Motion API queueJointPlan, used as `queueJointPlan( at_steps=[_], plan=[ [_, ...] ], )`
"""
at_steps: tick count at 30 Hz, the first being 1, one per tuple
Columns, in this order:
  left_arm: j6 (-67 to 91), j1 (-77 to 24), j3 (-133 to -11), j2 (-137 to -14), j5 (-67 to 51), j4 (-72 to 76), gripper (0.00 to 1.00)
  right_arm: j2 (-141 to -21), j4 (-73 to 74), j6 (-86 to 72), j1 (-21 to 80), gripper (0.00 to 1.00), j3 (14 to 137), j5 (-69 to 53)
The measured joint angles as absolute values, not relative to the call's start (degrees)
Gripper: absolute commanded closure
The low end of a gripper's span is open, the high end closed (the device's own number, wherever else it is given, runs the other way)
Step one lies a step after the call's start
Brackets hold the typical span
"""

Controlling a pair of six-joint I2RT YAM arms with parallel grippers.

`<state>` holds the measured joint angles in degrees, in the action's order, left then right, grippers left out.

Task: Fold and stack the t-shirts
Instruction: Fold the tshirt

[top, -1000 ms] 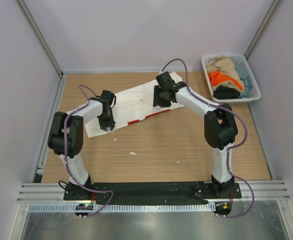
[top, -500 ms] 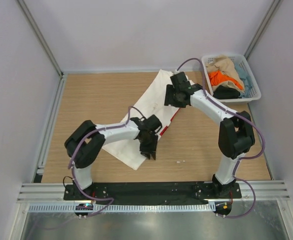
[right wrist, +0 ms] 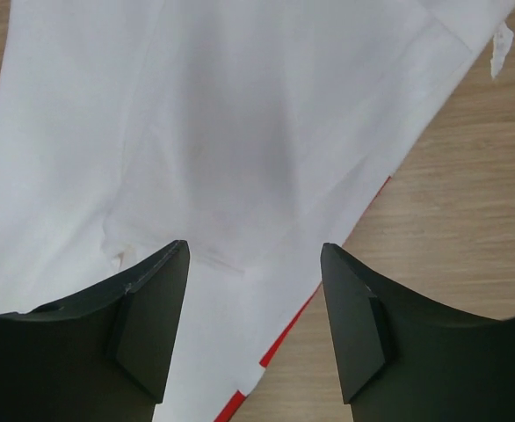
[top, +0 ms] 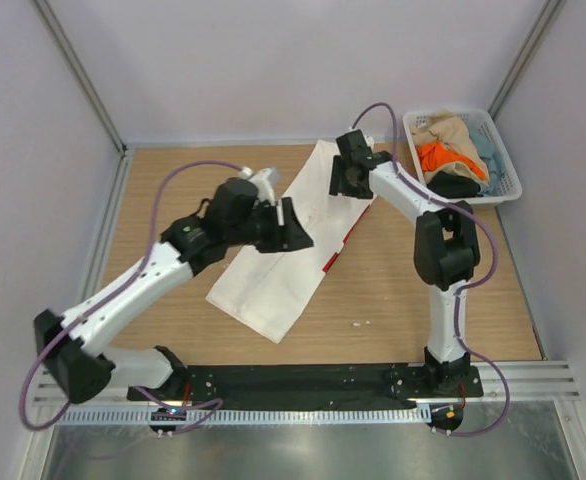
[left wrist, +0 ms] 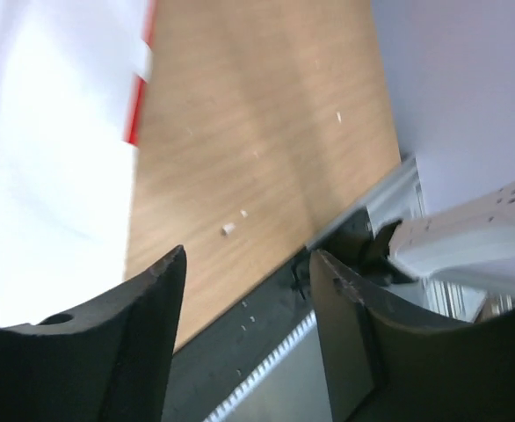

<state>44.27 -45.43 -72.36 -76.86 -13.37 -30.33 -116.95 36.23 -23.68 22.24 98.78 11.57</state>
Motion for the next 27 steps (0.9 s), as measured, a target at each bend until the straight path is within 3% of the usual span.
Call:
queueJointPlan(
  at_steps=[5, 6, 7, 22, 27],
  plan=[
    [41.43, -38.61, -68.03, -65.52, -7.31, -31.18, 0.29, -125.47, 36.1, -24.82, 22.9, 0.28, 104.84, 14.55],
    [40.97, -38.26, -67.33, -64.51, -6.48, -31.73, 0.28, -126.54, 36.05, -25.23, 22.94, 0.21, 105.32, 14.72],
    [40.32, -38.09, -66.41, -63.64, -5.61, -32.27, 0.27, -127.68, 35.9, -25.76, 23.07, 0.01, 105.86, 14.92],
    [38.02, -30.85, -59.66, -56.38, -1.41, -39.44, 0.17, -144.2, 39.24, -23.9, 26.5, 0.0, 127.57, 16.43],
    [36.95, -29.32, -59.66, -58.0, -2.04, -41.3, 0.19, -149.03, 38.85, -22.13, 27.66, 0.0, 135.92, 14.63]
  ],
)
